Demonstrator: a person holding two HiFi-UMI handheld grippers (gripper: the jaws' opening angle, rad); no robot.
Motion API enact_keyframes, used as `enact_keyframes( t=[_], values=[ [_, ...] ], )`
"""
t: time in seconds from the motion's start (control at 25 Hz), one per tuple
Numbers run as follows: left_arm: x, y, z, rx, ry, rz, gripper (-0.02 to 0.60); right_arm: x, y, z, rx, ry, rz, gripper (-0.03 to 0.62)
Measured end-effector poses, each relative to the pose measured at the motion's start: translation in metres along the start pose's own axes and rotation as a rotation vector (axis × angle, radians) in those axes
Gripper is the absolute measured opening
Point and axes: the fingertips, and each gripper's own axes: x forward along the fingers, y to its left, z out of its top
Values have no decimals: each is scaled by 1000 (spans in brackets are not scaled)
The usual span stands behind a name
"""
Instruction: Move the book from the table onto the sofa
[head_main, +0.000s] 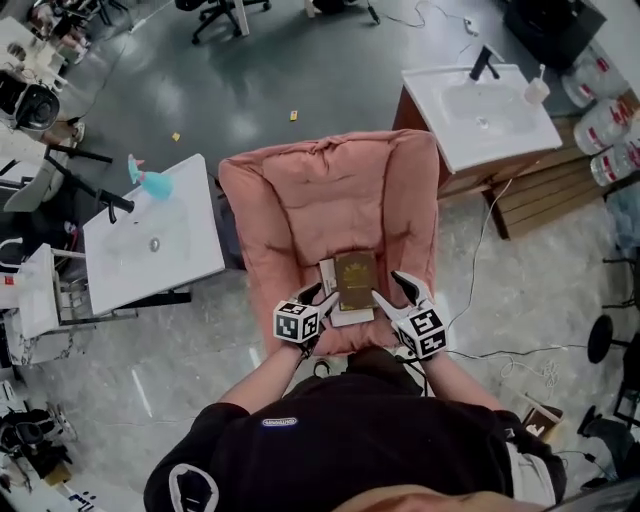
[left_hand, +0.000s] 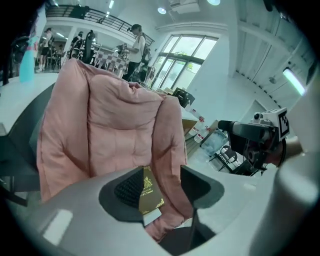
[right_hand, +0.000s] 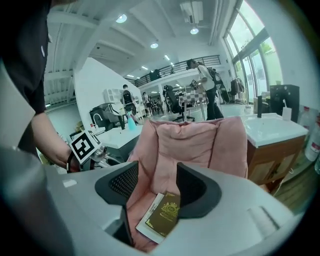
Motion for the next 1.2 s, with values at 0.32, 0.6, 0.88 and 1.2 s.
enact_keyframes(
  t=[0.32,0.6,0.88,1.2],
  values=[
    [-61,-33,53,43,-86,-19,232,-46,9,74,-25,-62,15,270],
    [-116,-48,99,83,-210,-28,232,-68,23,135,-55,-163,16,268],
    [-168,-72,140,156,-327,-31,230,-90,41,176,-81,-239,43,261],
    [-236,-100,167,225,-468,-38,227,-126,68,210,-73,-341,78,242]
  ],
)
